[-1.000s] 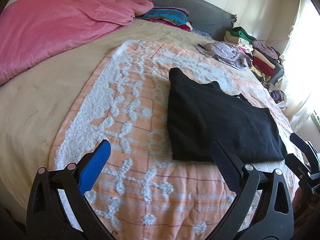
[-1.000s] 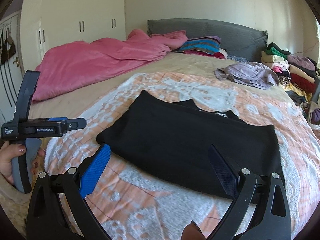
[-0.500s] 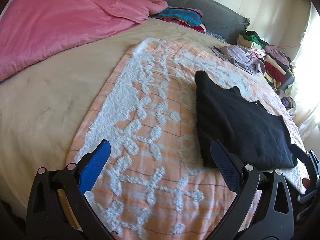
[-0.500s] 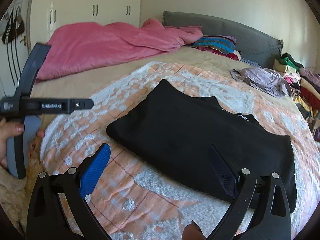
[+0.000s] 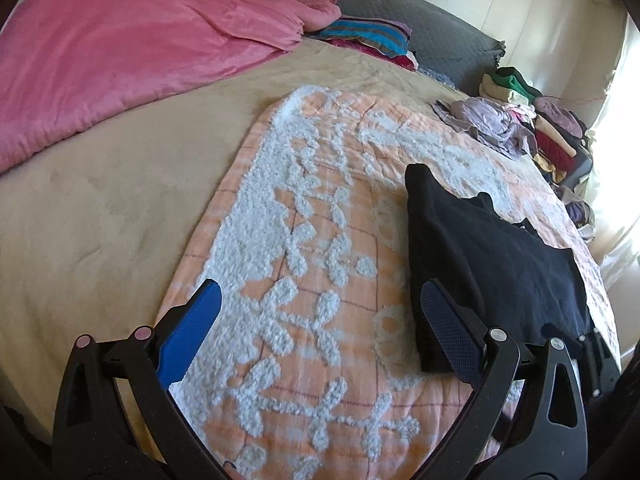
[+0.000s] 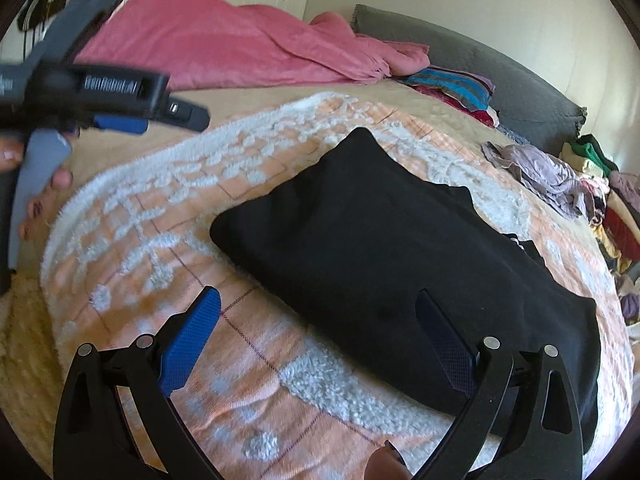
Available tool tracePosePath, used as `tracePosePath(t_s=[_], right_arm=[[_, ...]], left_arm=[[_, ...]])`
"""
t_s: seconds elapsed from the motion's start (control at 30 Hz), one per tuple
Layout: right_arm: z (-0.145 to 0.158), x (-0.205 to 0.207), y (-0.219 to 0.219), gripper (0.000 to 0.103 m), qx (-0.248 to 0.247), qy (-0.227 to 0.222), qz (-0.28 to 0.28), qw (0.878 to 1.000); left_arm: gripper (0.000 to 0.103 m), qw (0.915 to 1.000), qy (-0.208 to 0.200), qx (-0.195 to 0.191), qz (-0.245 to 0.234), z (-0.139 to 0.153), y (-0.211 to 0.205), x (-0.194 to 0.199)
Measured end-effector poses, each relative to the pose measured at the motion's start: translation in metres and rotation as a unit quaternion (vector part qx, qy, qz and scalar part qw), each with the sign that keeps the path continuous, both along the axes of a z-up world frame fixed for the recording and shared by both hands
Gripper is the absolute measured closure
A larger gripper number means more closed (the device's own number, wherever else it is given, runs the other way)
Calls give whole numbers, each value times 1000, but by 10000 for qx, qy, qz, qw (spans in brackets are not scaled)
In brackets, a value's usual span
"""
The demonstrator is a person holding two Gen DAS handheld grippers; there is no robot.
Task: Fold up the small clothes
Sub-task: 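Push the folded sweatshirt with the right tool to straighten it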
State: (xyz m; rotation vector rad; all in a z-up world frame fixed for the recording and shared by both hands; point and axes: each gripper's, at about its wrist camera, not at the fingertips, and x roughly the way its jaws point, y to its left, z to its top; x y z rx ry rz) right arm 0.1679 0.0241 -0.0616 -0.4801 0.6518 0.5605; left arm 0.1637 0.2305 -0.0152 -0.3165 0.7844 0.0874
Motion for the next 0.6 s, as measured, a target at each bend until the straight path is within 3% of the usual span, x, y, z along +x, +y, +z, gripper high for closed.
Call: tracePosePath(t_s=[0.23, 0.6], right_arm=[[-14, 11, 13, 6, -455, -133, -78, 9988], [-21, 34, 24, 5, -715, -250, -154, 9970]], left_arm=[[9, 9995, 36, 98, -295, 0, -13, 30], [10, 9978, 191, 205, -595, -11, -25, 66]])
